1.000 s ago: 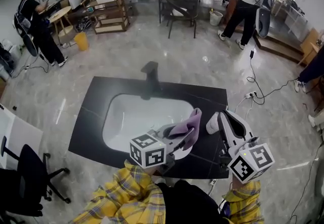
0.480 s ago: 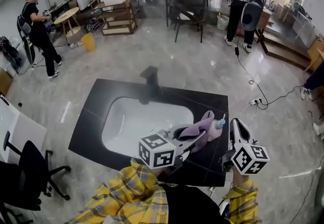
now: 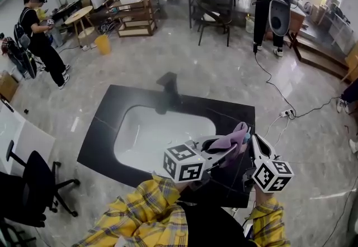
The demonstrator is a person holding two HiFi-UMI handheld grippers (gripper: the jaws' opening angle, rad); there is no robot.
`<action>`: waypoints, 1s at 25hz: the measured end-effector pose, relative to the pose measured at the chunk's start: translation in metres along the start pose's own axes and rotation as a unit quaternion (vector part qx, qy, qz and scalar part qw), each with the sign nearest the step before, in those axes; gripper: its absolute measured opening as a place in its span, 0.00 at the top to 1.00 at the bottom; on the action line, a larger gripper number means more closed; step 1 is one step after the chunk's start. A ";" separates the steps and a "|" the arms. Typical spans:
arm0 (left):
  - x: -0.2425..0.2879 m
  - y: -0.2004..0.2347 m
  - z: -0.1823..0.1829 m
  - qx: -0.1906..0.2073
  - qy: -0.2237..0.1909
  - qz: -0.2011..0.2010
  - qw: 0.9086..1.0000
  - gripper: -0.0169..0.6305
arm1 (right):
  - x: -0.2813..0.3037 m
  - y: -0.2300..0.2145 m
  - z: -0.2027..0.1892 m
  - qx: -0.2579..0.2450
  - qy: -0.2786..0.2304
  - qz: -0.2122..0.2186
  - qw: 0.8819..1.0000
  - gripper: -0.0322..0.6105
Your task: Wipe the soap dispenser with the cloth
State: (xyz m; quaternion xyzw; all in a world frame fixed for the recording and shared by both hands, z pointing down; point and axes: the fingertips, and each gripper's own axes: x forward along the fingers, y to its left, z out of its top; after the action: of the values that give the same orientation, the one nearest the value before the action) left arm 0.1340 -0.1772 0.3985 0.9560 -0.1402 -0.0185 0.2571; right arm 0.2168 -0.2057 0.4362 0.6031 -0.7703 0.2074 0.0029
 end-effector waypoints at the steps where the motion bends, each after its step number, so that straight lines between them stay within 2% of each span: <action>1: 0.002 0.003 -0.003 -0.004 0.001 0.002 1.000 0.84 | 0.001 0.001 -0.002 0.000 0.002 0.002 1.000 0.94; 12: 0.012 0.020 -0.032 -0.022 0.024 0.025 0.999 0.84 | 0.004 -0.004 -0.010 0.010 0.012 0.015 1.000 0.94; 25: 0.011 0.055 -0.079 -0.070 0.063 0.062 0.994 0.84 | 0.003 -0.004 -0.019 0.017 0.027 0.022 0.999 0.94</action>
State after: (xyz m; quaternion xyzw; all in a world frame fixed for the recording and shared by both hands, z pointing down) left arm 0.1392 -0.1874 0.4943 0.9245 -0.1807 0.0481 0.3322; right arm 0.2151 -0.2033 0.4557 0.5805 -0.7791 0.2366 0.0089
